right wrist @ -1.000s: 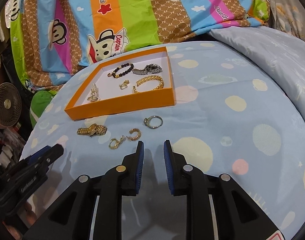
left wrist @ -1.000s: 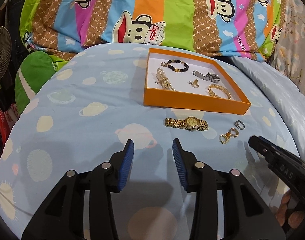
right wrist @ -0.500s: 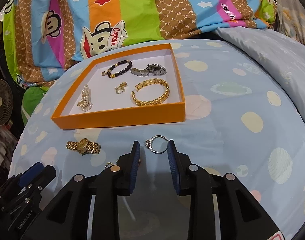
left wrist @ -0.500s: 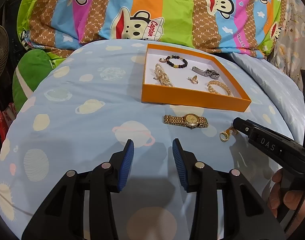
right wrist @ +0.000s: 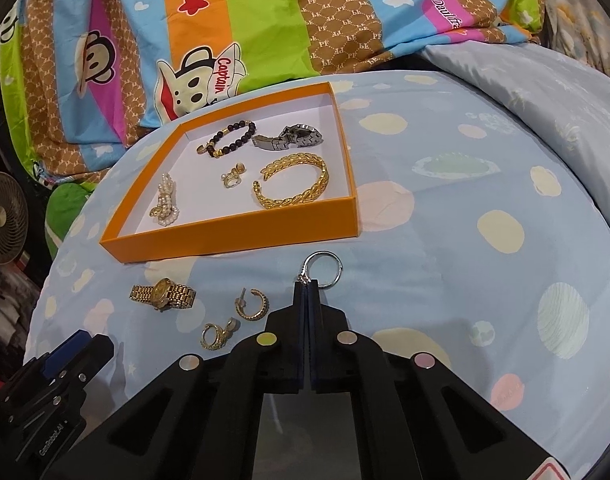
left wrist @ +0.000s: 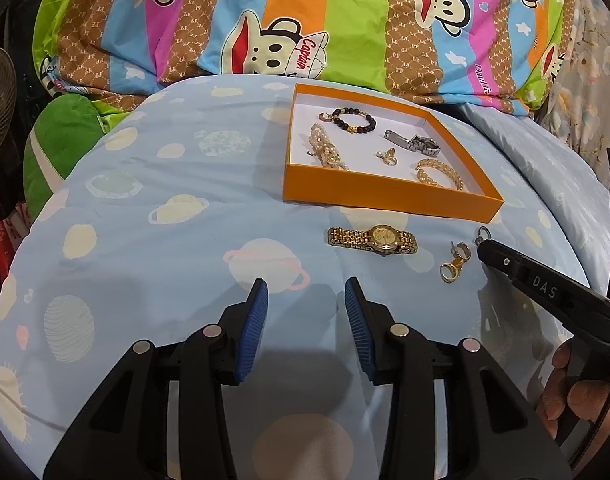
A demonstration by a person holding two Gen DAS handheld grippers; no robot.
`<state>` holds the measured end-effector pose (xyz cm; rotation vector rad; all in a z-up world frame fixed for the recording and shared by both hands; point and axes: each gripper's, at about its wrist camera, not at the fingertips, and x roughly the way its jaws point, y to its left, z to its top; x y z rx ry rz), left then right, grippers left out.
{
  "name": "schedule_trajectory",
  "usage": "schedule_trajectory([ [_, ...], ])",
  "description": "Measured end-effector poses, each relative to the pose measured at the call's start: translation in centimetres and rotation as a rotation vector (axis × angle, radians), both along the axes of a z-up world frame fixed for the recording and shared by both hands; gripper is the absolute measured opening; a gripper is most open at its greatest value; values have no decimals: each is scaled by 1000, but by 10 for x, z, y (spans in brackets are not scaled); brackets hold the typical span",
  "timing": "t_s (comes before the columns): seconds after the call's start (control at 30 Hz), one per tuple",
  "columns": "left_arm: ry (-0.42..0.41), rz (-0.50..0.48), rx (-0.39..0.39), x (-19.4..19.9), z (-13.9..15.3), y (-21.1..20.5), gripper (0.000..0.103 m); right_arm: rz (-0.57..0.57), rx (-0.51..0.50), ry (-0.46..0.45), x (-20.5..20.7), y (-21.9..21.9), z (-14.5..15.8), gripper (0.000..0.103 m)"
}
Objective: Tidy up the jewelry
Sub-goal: 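Grasp the silver ring with the right tool, then grasp the gold watch with the left tool while the right tool holds the ring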
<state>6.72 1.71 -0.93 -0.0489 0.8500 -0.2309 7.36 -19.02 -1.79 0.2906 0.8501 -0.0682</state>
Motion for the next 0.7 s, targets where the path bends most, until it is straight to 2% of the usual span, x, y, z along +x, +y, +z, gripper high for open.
schedule_trajectory([
  [0.1,4,0,-5,0,0,1,39,-19,2,-15,-5,-3,2,2],
  [0.3,10,-3,-7,1,-1,1,39,-30,-28,-10,-1,-3,4,25],
  [0.37,13,-5,-9,2,-2,1,39,-24,-56,-8,4,1,6,46],
  [0.4,12,-4,-10,2,-1,1,39,-22,-74,-5,8,3,6,49],
  [0.5,13,-4,-10,2,-1,1,39,-13,-95,23,17,6,2,49],
  [0.53,15,-4,-11,2,-2,1,39,-14,-102,29,18,6,1,46],
  [0.63,18,-3,-14,2,-2,1,39,-20,-93,28,16,4,1,25],
  [0.7,17,-3,-14,2,-2,1,39,-22,-75,22,14,0,0,24],
])
